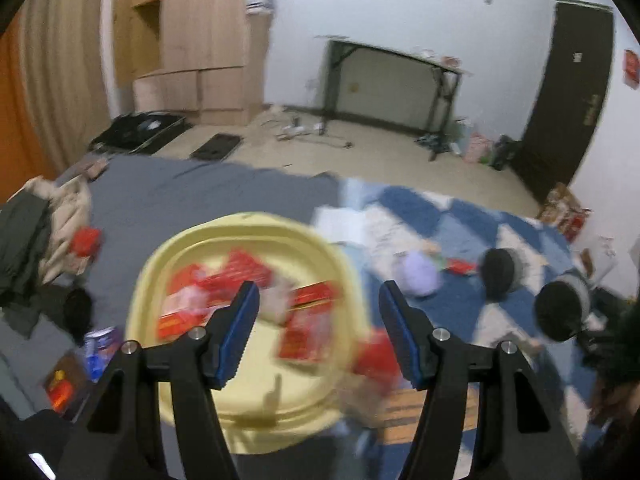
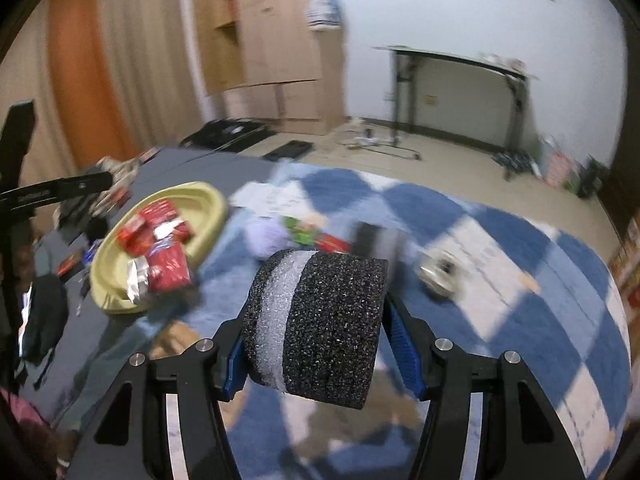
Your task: Organize rigid objects
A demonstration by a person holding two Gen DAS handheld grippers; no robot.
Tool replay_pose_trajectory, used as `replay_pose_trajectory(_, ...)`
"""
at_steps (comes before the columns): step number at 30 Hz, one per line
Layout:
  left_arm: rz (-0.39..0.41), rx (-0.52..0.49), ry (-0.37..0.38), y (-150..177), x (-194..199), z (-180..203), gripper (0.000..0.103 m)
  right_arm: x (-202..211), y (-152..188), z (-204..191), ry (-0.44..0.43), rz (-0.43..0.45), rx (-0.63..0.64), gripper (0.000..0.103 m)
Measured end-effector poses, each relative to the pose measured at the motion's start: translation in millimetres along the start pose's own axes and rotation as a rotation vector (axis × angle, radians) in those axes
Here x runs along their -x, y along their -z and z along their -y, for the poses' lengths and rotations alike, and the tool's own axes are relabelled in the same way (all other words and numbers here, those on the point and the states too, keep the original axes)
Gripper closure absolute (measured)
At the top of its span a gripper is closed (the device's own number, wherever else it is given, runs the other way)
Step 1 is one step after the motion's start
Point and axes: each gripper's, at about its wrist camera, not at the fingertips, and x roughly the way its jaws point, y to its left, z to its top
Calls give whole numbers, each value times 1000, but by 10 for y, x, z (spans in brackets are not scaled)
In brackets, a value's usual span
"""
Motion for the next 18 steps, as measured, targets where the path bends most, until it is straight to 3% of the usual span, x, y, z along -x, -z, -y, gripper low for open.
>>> replay_pose_trajectory(5, -56, 108, -9, 176, -229, -459, 46, -318, -380, -486, -73, -6, 58, 44)
replay_pose_trajectory(6, -70, 125, 2, 197, -268, -494, 51, -440, -438, -580, -91, -17, 54, 44)
replay_pose_trajectory(8, -78, 150, 76, 219, -296, -466, 51, -619, -504, -653, -103, -28, 57, 44)
replay_pose_trajectory(9, -79, 127, 135, 221, -294, -367, 51, -692, -530, -694, -112, -33, 52, 44)
replay_pose_trajectory(12, -65, -67, 253, 254, -267, 91, 49, -821, -536, -697, -139, -34, 20, 44)
replay_pose_trajectory(14, -101, -132, 270, 296, -365, 288, 49, -929, -553, -655, -133, -37, 9, 44)
replay_pose_trajectory(18, -195, -141, 280, 414, -688, 446, 46, -934, -414, -422, -117, -62, -36, 44)
